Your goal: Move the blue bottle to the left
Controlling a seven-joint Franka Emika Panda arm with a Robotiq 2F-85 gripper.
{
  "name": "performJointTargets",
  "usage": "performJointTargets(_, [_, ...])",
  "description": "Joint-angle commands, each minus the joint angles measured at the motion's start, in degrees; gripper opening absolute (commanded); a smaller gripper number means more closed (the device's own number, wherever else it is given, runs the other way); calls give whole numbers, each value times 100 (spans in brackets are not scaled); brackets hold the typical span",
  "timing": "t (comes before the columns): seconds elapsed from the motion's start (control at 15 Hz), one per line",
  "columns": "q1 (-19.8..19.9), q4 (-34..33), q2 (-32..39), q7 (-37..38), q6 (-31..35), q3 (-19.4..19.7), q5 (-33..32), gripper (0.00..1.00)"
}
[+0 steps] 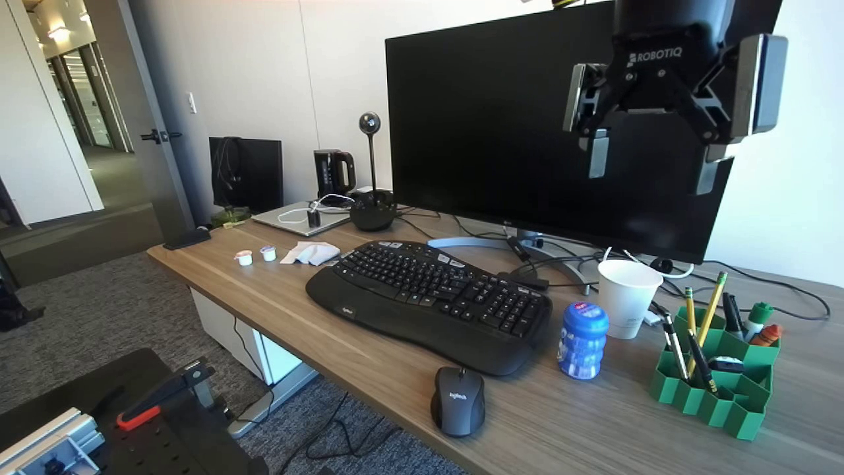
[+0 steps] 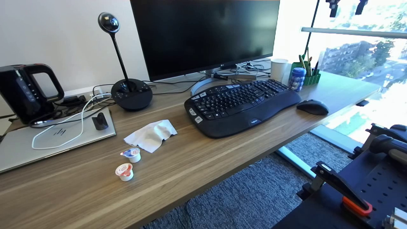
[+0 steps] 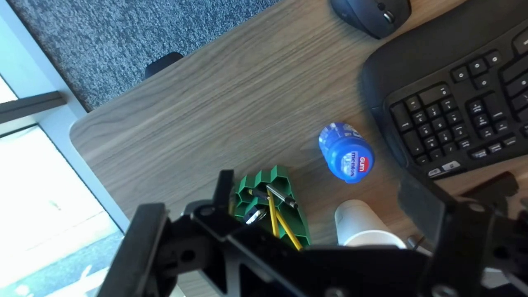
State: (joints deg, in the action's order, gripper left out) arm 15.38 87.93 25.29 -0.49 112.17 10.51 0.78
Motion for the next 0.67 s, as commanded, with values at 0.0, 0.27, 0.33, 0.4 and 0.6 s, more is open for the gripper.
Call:
performJointTargets(0.0, [159,-745,466,159,-342,-8,302,100])
performJointTargets(0.27, [203,-687,518,-120,-259,-87,327,100])
performJointTargets(0.33, [217,-638,493,-229,-259,-113,341,100])
performJointTargets(0.4, [208,-594,475,-208,-197,-102,333,100])
performJointTargets(0.6, [233,-540,455,-134,-128,-88,419,100])
